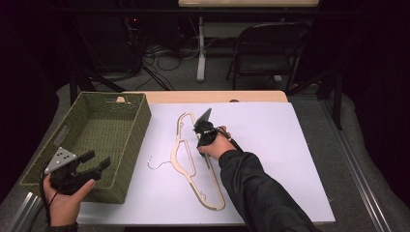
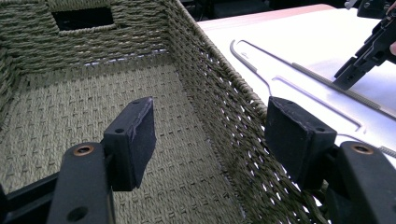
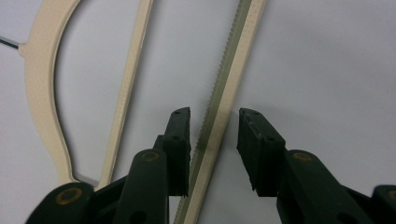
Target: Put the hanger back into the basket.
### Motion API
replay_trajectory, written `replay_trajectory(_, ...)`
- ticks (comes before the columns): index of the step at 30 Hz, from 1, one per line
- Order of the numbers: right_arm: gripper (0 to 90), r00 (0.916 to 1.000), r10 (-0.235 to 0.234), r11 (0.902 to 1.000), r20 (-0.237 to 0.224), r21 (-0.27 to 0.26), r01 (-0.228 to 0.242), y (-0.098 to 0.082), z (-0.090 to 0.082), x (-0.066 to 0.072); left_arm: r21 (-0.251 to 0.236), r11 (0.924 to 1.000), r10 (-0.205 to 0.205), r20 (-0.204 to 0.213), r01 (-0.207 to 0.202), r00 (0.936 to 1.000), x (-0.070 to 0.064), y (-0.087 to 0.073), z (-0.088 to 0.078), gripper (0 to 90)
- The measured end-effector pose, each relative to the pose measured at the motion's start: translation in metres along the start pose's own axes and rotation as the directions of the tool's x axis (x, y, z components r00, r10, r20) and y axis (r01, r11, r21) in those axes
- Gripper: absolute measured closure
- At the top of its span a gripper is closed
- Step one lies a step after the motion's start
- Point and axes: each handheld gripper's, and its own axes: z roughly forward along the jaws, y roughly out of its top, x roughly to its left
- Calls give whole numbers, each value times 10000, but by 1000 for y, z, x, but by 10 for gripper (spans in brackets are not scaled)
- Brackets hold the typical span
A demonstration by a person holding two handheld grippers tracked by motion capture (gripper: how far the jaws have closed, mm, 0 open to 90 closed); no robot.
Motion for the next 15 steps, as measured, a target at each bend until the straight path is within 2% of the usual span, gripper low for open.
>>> replay_trajectory(3,645,10000,57,10000,9,42,-58,0,1,1,5,10000,2,-2,-2,10000,0,0,0,337)
replay_trajectory(5,645,9998,178,9996,30,-199,-178,0,5,2,9,10000,-13,7,13,10000,0,0,0,337)
replay_trajectory(7,645,9998,190,9997,33,-142,-189,0,6,3,10,10000,-13,5,13,10000,0,0,0,337)
replay_trajectory(8,646,9993,375,9991,-16,-215,-376,0,8,4,16,10000,-14,6,14,10000,0,0,0,337)
replay_trajectory(9,646,9993,371,9988,-53,-331,-373,0,9,4,16,10000,-21,2,21,10000,0,0,1,337)
replay_trajectory(10,647,9999,124,9998,-49,145,-123,1,6,2,21,10000,-24,3,24,10000,0,0,1,337)
replay_trajectory(11,651,9997,19,9978,227,660,-34,3,4,3,23,10000,-31,3,31,10000,0,-1,1,336)
replay_trajectory(12,659,9996,-103,9975,275,696,84,3,4,3,42,10000,-24,17,24,10000,1,0,0,336)
replay_trajectory(13,659,9996,-103,9975,275,696,84,3,4,3,42,10000,-24,17,24,10000,1,0,0,337)
replay_trajectory(14,674,9997,194,9998,168,102,-195,1,10,5,70,10000,-15,16,15,10000,1,0,0,337)
replay_trajectory(15,674,9997,194,9998,168,102,-195,1,10,5,69,10000,-16,11,16,10000,1,0,0,337)
